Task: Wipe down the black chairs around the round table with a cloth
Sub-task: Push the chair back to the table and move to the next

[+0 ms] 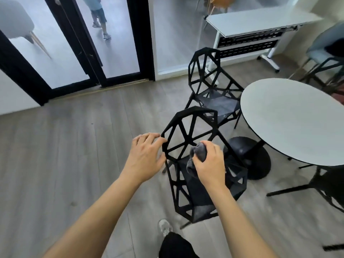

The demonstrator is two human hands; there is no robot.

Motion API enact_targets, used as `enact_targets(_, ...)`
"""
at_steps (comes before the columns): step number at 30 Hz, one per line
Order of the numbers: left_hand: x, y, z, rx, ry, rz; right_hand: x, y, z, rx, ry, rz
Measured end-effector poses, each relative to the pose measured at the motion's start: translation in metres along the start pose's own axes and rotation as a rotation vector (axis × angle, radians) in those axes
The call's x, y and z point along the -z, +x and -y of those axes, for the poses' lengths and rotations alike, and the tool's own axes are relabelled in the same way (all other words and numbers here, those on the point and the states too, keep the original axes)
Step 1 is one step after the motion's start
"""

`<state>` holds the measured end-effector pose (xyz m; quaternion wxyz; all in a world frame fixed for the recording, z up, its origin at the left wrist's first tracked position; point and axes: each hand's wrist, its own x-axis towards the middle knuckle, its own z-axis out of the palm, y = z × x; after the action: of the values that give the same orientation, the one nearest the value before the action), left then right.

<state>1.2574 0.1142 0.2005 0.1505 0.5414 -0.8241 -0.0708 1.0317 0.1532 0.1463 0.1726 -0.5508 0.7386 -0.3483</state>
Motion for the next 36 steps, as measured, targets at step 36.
enact_targets(36,-0.223,0.453,0.084,-1.420,0.382,0.689,-0.245,0.224,0.037,-1.028,-0.069,-0.158)
